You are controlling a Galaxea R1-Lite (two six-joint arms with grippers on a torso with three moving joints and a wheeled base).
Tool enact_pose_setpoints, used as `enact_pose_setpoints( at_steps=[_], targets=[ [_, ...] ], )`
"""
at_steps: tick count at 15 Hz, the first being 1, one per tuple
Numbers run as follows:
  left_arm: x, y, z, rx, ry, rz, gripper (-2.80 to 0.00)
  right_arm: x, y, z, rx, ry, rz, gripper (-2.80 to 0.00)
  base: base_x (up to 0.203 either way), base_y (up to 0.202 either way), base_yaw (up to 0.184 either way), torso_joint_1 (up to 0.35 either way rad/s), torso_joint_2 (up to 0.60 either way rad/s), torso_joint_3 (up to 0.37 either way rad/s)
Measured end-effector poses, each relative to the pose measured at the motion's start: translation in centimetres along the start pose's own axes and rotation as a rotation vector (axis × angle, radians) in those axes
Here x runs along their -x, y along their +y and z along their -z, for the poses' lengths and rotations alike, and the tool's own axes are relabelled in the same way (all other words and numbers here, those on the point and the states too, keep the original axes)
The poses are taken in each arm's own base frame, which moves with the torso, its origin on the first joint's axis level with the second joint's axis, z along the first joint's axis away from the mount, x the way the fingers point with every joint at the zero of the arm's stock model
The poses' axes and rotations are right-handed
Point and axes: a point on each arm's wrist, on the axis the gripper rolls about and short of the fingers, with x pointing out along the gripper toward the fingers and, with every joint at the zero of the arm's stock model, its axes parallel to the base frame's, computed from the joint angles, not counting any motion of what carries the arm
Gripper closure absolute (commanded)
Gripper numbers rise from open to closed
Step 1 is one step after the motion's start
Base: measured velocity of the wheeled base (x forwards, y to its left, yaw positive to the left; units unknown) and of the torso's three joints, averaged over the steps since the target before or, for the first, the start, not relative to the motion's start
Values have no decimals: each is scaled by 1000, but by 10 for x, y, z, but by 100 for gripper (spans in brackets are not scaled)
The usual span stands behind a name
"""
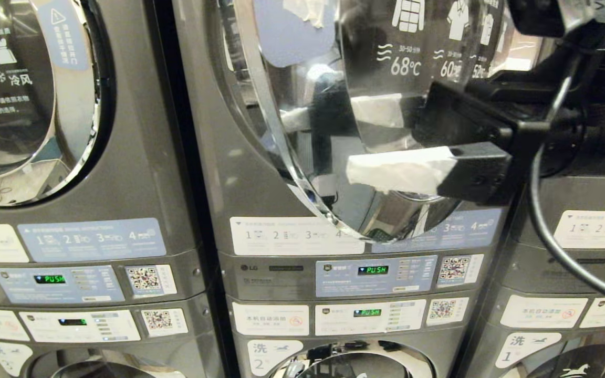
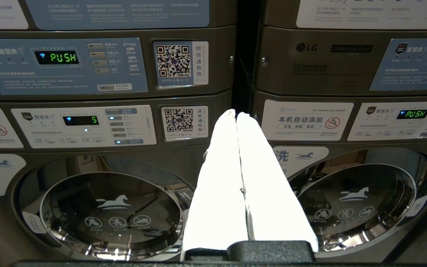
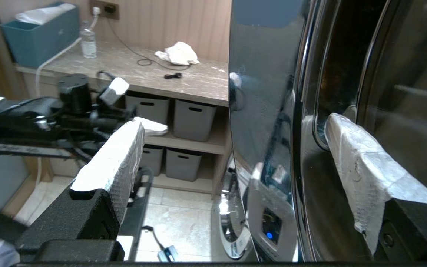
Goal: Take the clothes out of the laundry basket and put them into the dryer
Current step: Open the dryer
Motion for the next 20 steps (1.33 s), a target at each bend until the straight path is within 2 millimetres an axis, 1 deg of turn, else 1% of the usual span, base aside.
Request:
enact_pose_setpoints(
  at_steps=[4, 6, 7, 8, 11, 13, 15, 16, 17, 18, 20],
  targets=[
    [0, 0, 0, 0, 0, 0, 0, 26, 37, -6, -10, -8, -29, -280, 0, 0, 0, 0, 0, 0],
    [0, 0, 0, 0, -1, 0, 0, 48, 59, -17, -39, -32, -5, -280, 0, 0, 0, 0, 0, 0],
    [0, 0, 0, 0, -1, 0, 0, 60, 69, -25, -53, -54, 23, -280, 0, 0, 0, 0, 0, 0],
    [0, 0, 0, 0, 0, 0, 0, 73, 78, -38, -49, -96, 89, -280, 0, 0, 0, 0, 0, 0],
    [0, 0, 0, 0, -1, -1, 0, 102, 105, -82, -78, -279, 294, -280, 0, 0, 0, 0, 0, 0],
    [0, 0, 0, 0, -1, 0, 0, 119, 119, -96, -84, -363, 431, -280, 0, 0, 0, 0, 0, 0],
    [0, 0, 0, 0, -1, 0, 0, 137, 128, -101, -55, -416, 636, -280, 0, 0, 0, 0, 0, 0],
    [0, 0, 0, 0, 0, 0, 0, 143, 136, -103, -41, -435, 706, -280, 0, 0, 0, 0, 0, 0],
    [0, 0, 0, 0, 0, 0, 0, 149, 148, -102, -30, -448, 751, -280, 0, 0, 0, 0, 0, 0],
    [0, 0, 0, 0, 0, 0, 0, 153, 162, -99, -24, -454, 774, -280, 0, 0, 0, 0, 0, 0],
    [0, 0, 0, 0, 0, 0, 0, 160, 192, -81, -52, -444, 808, -280, 0, 0, 0, 0, 0, 0]
  ],
)
